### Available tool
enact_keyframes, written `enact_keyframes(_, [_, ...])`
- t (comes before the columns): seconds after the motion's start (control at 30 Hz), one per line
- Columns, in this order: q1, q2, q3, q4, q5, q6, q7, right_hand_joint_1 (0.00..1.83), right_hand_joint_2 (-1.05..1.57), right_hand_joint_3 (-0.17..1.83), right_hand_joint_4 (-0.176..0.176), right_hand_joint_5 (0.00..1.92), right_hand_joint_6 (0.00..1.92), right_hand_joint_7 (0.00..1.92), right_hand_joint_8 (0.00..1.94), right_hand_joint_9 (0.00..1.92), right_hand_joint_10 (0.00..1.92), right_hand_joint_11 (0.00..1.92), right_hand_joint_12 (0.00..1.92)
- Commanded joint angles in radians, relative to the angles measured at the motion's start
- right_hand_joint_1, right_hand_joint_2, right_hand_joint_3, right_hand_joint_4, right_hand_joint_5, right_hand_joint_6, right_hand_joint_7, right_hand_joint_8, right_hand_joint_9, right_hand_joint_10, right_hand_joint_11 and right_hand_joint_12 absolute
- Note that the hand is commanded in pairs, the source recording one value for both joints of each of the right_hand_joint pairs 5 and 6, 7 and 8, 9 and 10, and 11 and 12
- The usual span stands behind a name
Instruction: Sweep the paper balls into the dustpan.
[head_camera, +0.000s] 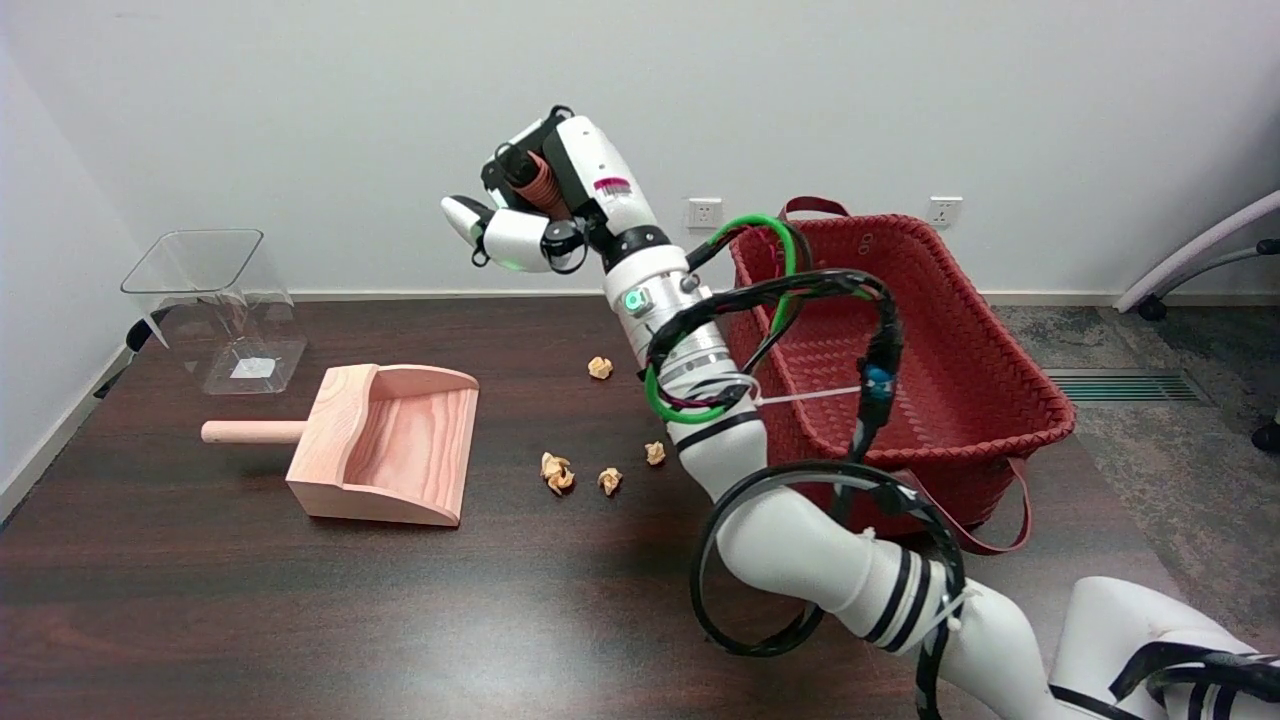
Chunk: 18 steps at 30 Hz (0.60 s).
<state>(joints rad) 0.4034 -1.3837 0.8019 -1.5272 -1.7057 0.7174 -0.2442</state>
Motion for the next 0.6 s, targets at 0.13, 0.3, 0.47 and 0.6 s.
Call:
enact_keyframes(0.13, [-0.059, -0.126, 0.051, 0.143, 0.067, 0.025, -0.006, 1.22, 1.49, 0.38, 0.0, 1.92, 1.92, 1.92, 1.92, 1.92, 1.92, 1.92, 1.92])
enact_keyframes(0.3, [-0.099, -0.198, 0.089, 0.15, 0.155, 0.035, -0.137, 1.2, 1.5, 0.36, 0.0, 1.92, 1.92, 1.92, 1.92, 1.92, 1.92, 1.92, 1.92])
enact_keyframes(0.47, [-0.109, -0.207, 0.111, 0.172, 0.159, 0.116, -0.149, 1.23, 1.44, 0.36, 0.0, 1.92, 1.92, 1.92, 1.92, 1.92, 1.92, 1.92, 1.92])
enact_keyframes(0.6, [-0.106, -0.208, 0.13, 0.185, 0.158, 0.134, -0.15, 1.27, 1.35, 0.38, 0.0, 1.92, 1.92, 1.92, 1.92, 1.92, 1.92, 1.92, 1.92])
